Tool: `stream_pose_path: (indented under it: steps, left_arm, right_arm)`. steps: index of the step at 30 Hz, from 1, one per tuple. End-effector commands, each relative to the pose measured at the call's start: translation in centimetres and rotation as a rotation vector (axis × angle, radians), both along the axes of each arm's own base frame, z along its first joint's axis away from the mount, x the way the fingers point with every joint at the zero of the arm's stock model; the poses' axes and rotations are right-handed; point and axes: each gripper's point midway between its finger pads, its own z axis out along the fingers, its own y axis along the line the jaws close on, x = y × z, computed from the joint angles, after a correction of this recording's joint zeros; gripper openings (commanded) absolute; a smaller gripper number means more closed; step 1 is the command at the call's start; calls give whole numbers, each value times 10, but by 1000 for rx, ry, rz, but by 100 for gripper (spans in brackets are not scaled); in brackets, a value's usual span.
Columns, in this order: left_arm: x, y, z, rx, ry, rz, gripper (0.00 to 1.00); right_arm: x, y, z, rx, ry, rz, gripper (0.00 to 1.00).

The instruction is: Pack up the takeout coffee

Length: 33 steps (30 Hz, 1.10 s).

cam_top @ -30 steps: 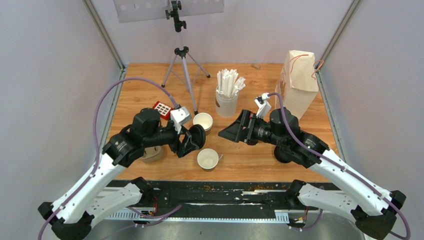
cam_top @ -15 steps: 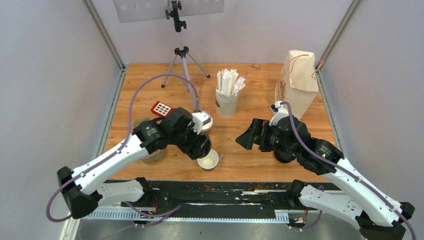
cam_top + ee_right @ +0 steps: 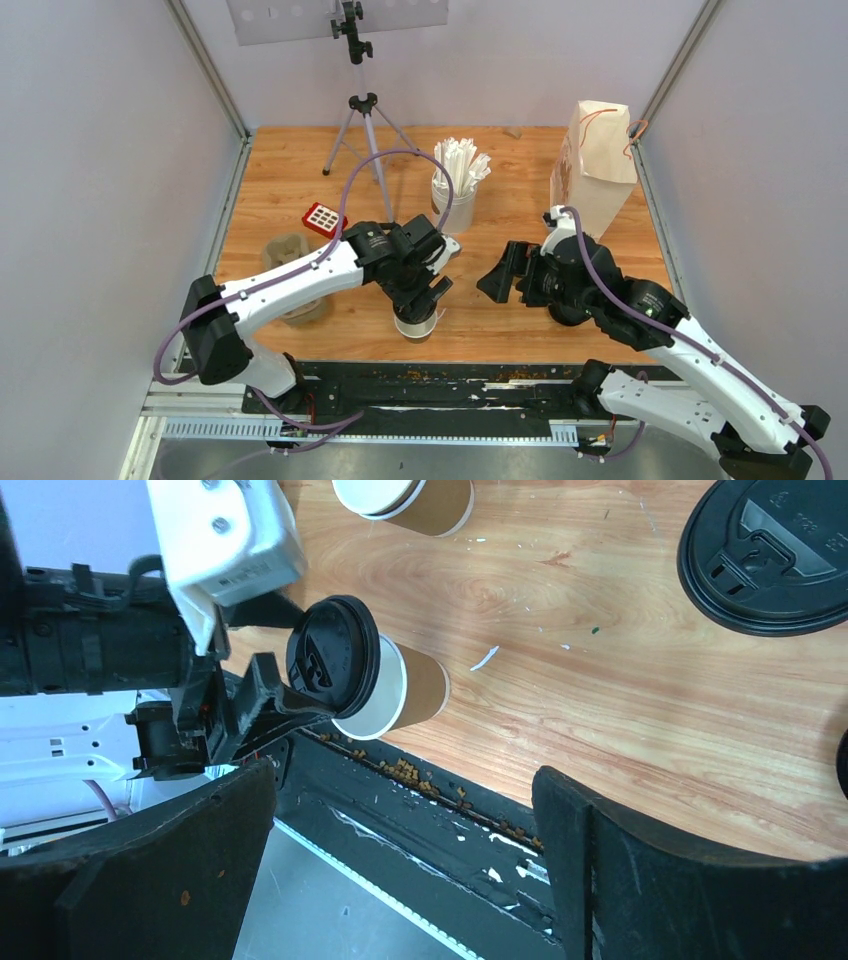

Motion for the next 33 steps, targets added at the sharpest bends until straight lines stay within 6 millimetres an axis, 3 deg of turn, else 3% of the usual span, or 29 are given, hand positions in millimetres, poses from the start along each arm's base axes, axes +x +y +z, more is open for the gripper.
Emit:
stream_pose_path:
  steps: [1, 8, 21, 29, 33]
  left_arm:
    - [-4, 0, 5, 30, 3, -18, 78]
    - [-15, 2, -7, 89, 40, -47, 80]
    - [-11, -8, -19, 86, 39, -65, 85]
    - [-15, -16, -16, 36, 49, -84, 90]
    - [-17, -8, -18, 62, 59, -84, 91]
  right_arm:
    - [2, -9, 9, -1, -45, -19, 100]
    - [2, -12, 13, 2, -56, -30, 100]
    - [3, -13, 14, 7, -63, -40, 100]
    - [2, -5, 12, 2, -50, -3, 100]
    - [4, -4, 13, 4, -54, -3, 100]
